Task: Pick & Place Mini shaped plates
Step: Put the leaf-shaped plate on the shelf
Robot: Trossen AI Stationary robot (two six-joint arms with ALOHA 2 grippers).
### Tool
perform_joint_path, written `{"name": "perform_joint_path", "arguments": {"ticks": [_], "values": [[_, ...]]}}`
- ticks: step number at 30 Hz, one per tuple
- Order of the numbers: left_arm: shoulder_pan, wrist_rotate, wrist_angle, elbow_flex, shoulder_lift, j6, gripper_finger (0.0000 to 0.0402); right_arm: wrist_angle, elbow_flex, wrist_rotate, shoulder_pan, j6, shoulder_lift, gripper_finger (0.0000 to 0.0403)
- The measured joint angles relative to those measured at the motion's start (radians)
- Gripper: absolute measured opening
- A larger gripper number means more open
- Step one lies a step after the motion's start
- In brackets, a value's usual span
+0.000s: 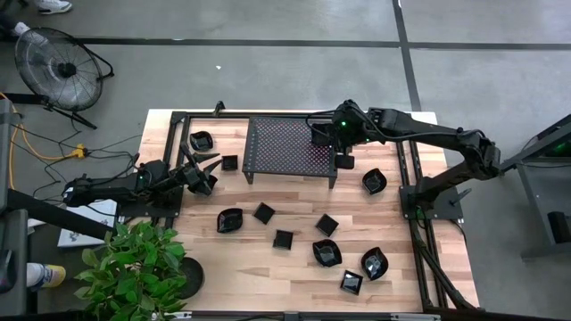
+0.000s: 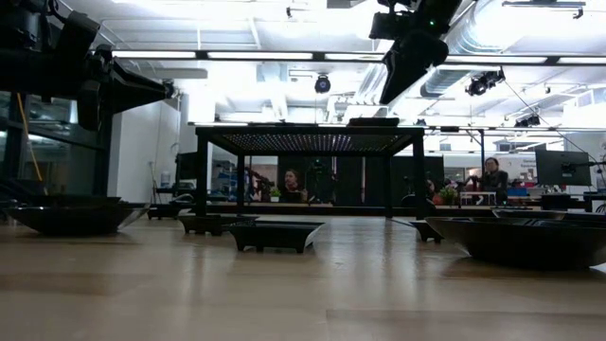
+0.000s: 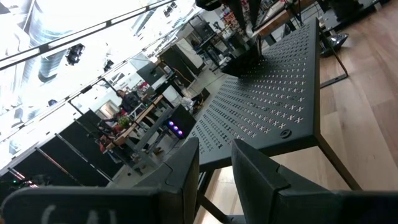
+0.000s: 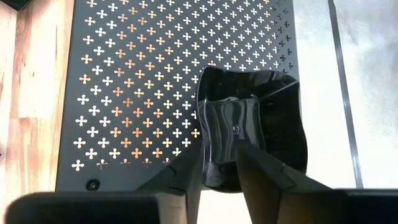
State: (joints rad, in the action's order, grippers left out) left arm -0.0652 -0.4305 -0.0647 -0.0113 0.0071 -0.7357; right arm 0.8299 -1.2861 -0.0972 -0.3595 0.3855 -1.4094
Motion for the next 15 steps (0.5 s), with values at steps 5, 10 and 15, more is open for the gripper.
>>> {"name": "perform_joint_path", "arguments": {"ticks": [5,10,15], "values": [[0.000,0.000,0.000,0.000,0.000,0.000,0.0092,0.007,0.000,-0.066,0.000,0.001,0.006,0.0104],[0.000,0.000,0.000,0.000,0.000,0.000,0.0092,0.048,0.000,-0.128,-0.001,0.008,0.040,0.0103],[0.000,0.000,0.000,0.000,0.000,0.000,0.0092,0.116,0.000,-0.138,-0.018,0.004,0.097,0.0103]]}}
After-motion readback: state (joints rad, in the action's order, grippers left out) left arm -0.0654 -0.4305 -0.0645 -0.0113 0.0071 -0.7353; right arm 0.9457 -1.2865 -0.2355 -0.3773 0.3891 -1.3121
